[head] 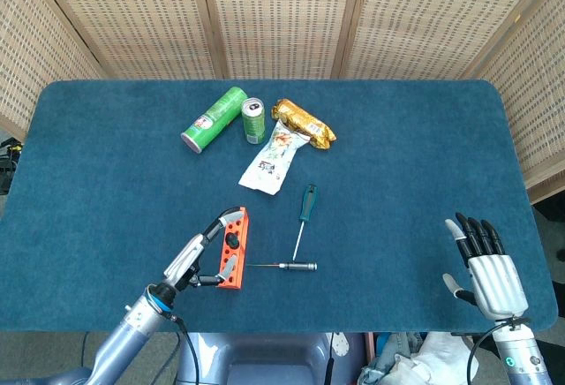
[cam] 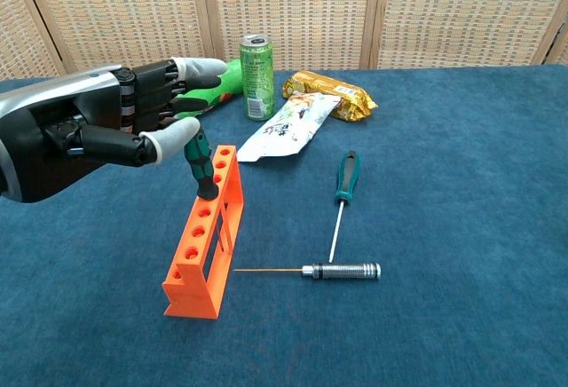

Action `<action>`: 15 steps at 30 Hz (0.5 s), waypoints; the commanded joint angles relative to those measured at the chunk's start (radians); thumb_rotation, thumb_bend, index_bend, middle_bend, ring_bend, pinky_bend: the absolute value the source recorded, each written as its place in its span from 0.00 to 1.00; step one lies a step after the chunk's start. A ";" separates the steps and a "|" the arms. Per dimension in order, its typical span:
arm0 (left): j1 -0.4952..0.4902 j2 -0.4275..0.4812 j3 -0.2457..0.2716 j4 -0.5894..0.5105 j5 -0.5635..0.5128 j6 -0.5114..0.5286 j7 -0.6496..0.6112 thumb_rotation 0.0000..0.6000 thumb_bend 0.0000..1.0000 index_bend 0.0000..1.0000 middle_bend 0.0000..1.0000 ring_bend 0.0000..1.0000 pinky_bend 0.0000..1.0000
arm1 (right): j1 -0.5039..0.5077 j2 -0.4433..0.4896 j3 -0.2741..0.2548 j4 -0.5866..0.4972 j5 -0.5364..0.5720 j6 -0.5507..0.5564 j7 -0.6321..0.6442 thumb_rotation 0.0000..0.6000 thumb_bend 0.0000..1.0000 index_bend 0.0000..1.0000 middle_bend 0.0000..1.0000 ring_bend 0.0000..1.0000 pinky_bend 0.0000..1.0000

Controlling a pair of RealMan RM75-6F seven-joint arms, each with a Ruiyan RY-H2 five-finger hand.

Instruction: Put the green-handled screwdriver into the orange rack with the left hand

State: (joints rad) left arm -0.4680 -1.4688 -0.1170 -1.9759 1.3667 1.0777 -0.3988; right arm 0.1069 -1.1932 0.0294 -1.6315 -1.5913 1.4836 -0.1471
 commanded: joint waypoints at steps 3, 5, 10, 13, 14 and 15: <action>-0.003 -0.008 -0.007 -0.001 -0.009 0.002 0.003 1.00 0.53 0.10 0.00 0.00 0.00 | -0.001 0.002 0.000 0.000 0.000 0.002 0.003 1.00 0.24 0.00 0.00 0.00 0.00; 0.001 -0.003 -0.009 -0.009 0.000 0.015 -0.003 1.00 0.54 0.10 0.00 0.00 0.00 | -0.001 0.002 0.000 0.001 0.000 0.003 0.005 1.00 0.24 0.00 0.00 0.00 0.00; 0.032 0.065 -0.007 -0.061 0.091 0.089 -0.015 1.00 0.54 0.10 0.00 0.00 0.00 | 0.000 0.001 0.000 0.003 0.001 -0.002 0.003 1.00 0.24 0.00 0.00 0.00 0.00; 0.054 0.103 -0.002 -0.070 0.141 0.140 0.009 1.00 0.51 0.12 0.00 0.00 0.00 | 0.000 0.000 0.001 0.003 0.001 0.000 0.003 1.00 0.24 0.00 0.00 0.00 0.00; 0.066 0.122 0.003 -0.070 0.163 0.165 0.030 1.00 0.50 0.12 0.00 0.00 0.00 | -0.001 0.001 0.001 0.003 0.001 0.001 0.003 1.00 0.24 0.00 0.00 0.00 0.00; 0.074 0.133 0.008 -0.070 0.175 0.178 0.044 1.00 0.48 0.12 0.00 0.00 0.00 | -0.001 0.001 0.001 0.003 0.002 0.001 0.003 1.00 0.24 0.00 0.00 0.00 0.00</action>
State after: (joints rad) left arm -0.4185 -1.3701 -0.1189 -2.0381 1.5083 1.2174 -0.3886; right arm 0.1060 -1.1925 0.0303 -1.6282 -1.5897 1.4844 -0.1446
